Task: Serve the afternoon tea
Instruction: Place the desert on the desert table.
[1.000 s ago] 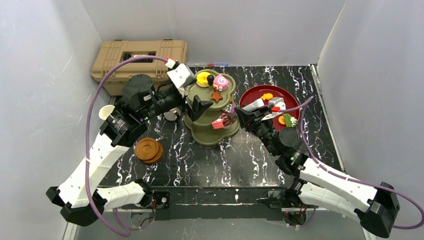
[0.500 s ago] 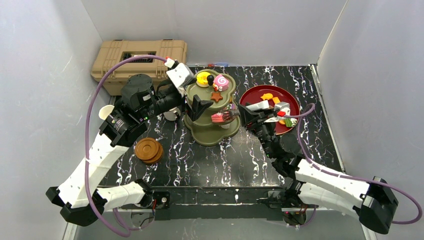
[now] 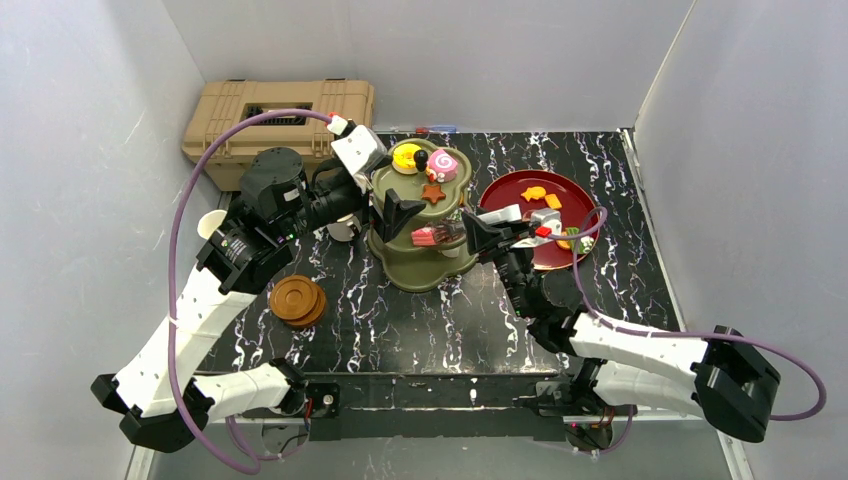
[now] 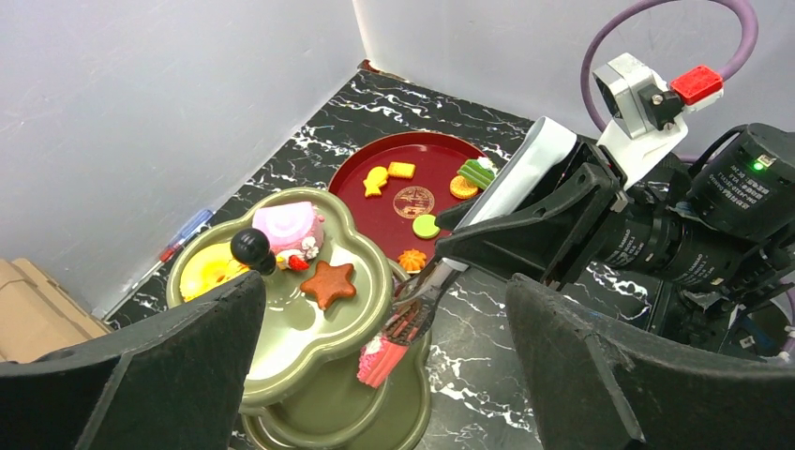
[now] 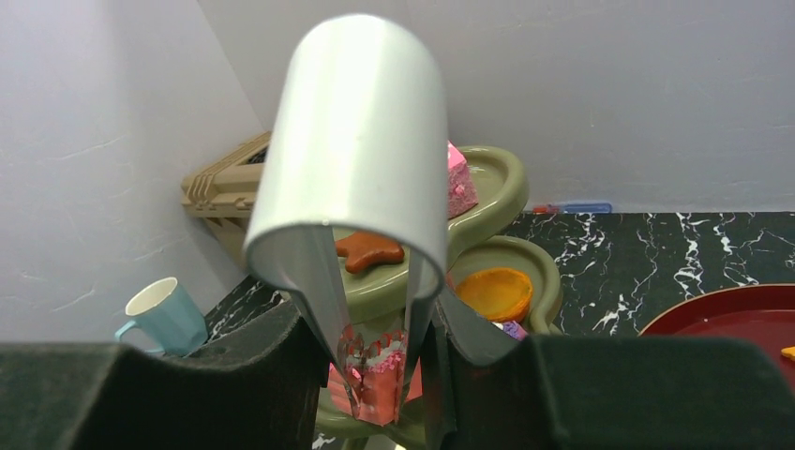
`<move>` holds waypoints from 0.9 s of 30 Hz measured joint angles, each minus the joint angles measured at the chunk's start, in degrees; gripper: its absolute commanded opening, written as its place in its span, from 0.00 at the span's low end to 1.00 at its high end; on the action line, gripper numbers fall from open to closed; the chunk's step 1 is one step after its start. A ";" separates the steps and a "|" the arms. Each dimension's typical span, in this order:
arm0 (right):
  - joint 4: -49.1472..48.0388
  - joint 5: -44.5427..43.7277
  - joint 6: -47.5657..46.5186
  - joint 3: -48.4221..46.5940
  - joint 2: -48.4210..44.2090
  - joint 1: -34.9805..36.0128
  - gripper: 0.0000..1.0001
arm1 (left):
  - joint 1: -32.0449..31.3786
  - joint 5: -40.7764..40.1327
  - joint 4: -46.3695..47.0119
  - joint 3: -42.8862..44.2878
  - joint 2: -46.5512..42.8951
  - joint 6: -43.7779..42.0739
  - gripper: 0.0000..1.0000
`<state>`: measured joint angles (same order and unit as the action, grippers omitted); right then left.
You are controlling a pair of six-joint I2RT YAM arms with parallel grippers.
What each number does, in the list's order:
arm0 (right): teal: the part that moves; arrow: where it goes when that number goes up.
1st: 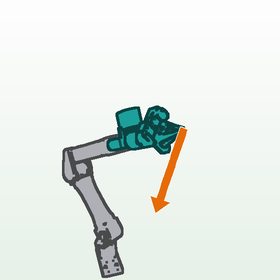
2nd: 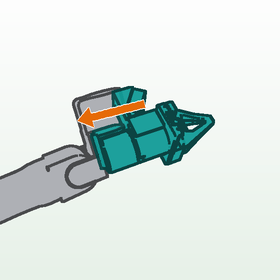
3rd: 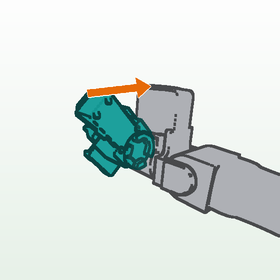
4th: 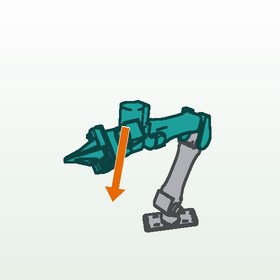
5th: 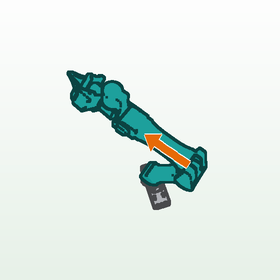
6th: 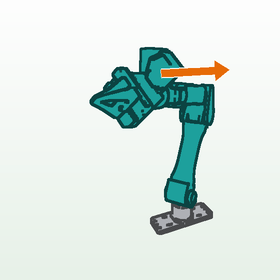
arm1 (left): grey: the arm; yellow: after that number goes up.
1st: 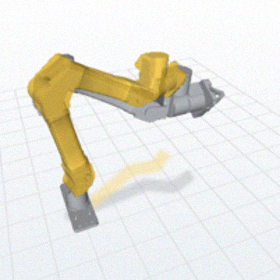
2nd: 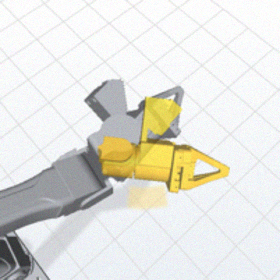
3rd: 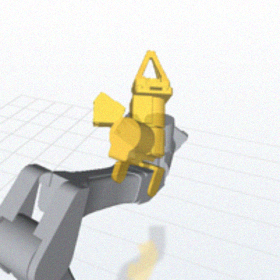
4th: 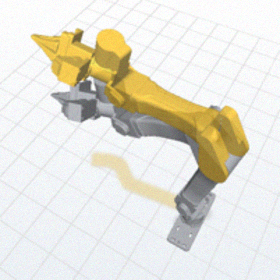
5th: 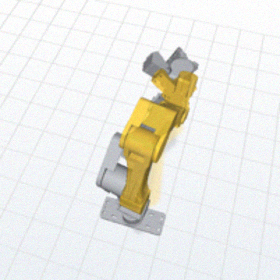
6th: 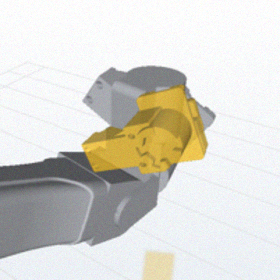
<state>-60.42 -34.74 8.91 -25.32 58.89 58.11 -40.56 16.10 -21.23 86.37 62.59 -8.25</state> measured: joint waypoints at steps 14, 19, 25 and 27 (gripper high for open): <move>-3.13 -2.19 -2.05 1.79 1.66 0.42 0.22 | 0.00 0.00 -0.02 0.07 0.00 0.66 0.98; -2.43 -2.12 -2.05 1.79 1.31 0.42 0.41 | 0.00 0.00 -0.02 0.07 0.00 0.83 0.98; 0.07 -1.97 -2.58 1.75 -1.14 0.42 0.56 | 0.00 0.04 0.00 0.07 0.00 1.01 0.98; 1.01 -1.95 -2.93 1.75 -1.81 0.42 0.58 | 0.00 0.09 0.00 0.07 0.00 1.07 0.98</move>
<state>-59.42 -36.69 5.98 -23.57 57.08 58.52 -40.56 16.19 -21.23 86.43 62.59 -7.18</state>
